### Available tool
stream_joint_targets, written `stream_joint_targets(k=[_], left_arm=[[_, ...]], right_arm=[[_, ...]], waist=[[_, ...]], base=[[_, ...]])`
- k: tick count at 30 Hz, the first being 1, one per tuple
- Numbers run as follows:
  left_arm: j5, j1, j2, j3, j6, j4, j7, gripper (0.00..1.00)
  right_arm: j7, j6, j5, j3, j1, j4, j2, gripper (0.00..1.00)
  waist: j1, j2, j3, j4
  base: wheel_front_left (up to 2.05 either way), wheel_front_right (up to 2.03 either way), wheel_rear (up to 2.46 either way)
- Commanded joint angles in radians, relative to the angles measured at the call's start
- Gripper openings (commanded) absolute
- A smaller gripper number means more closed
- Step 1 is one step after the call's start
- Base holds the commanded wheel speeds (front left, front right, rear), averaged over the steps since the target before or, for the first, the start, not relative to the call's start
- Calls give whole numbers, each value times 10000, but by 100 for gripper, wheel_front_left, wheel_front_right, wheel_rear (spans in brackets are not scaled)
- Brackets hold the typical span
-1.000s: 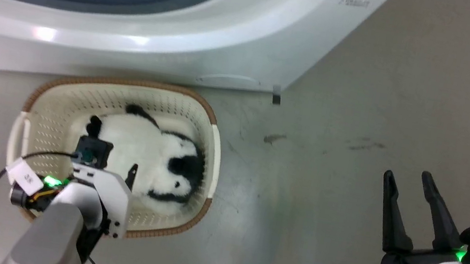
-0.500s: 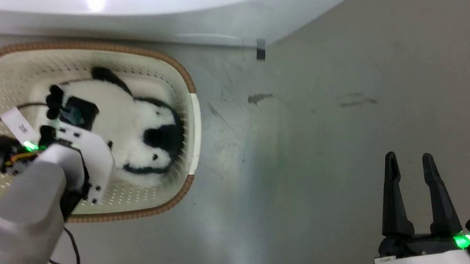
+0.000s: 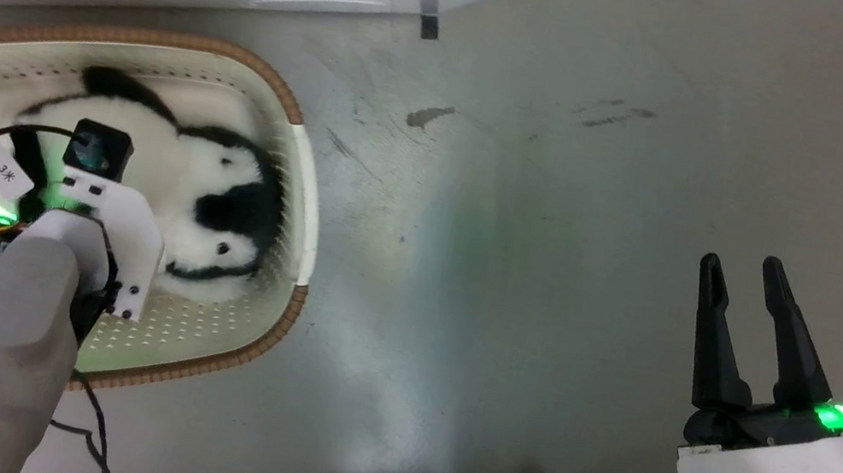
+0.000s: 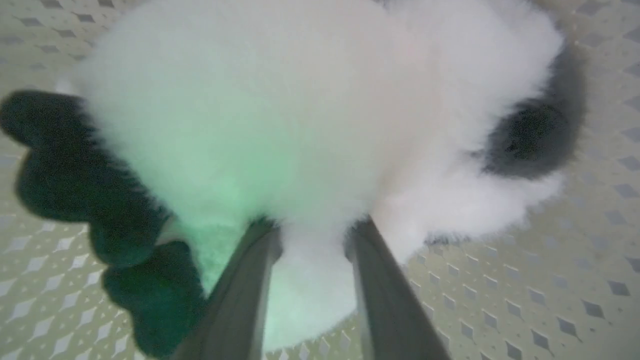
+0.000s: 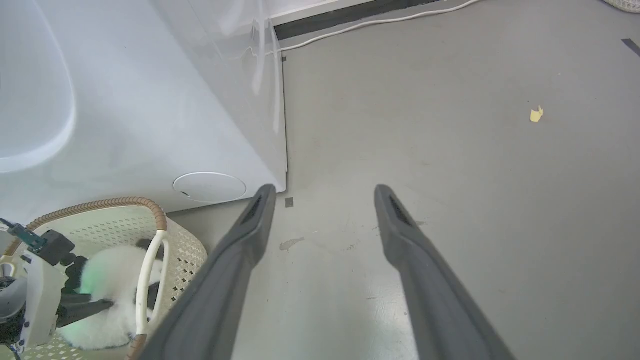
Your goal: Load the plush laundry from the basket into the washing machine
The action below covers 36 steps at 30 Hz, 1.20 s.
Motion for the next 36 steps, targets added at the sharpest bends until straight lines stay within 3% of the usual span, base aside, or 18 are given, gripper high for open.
stream_joint_targets(k=[1,12,25,32,36], left_arm=[[-91,-95,55,-105,-86,362,97,0],[-775,262,-225,-241,-76,1466,-1220,0],[-1546,2156,-1342,-226,-569,1815,-3875,0],[-1790,3534,-1727,-228,-773,739,-4607,0],[-1913,4745,-1918,234,-565,-1521,-4630,0]], right_arm=[[-90,-8,136,-44,-199,49,41,100],[-320,-9,46,-395,58,351,46,100],[-408,-9,-1386,-929,1365,347,47,100],[-408,-9,-1781,-965,2181,390,47,100],[-408,-9,-1822,-1160,2730,381,47,100]], waist=[[0,-1,75,-80],[0,-1,-829,-35],[0,-1,-4317,1226],[0,-1,-5979,2088],[0,-1,-6808,2545]], base=[[0,0,0],[0,0,0],[0,0,0],[0,0,0],[0,0,0]])
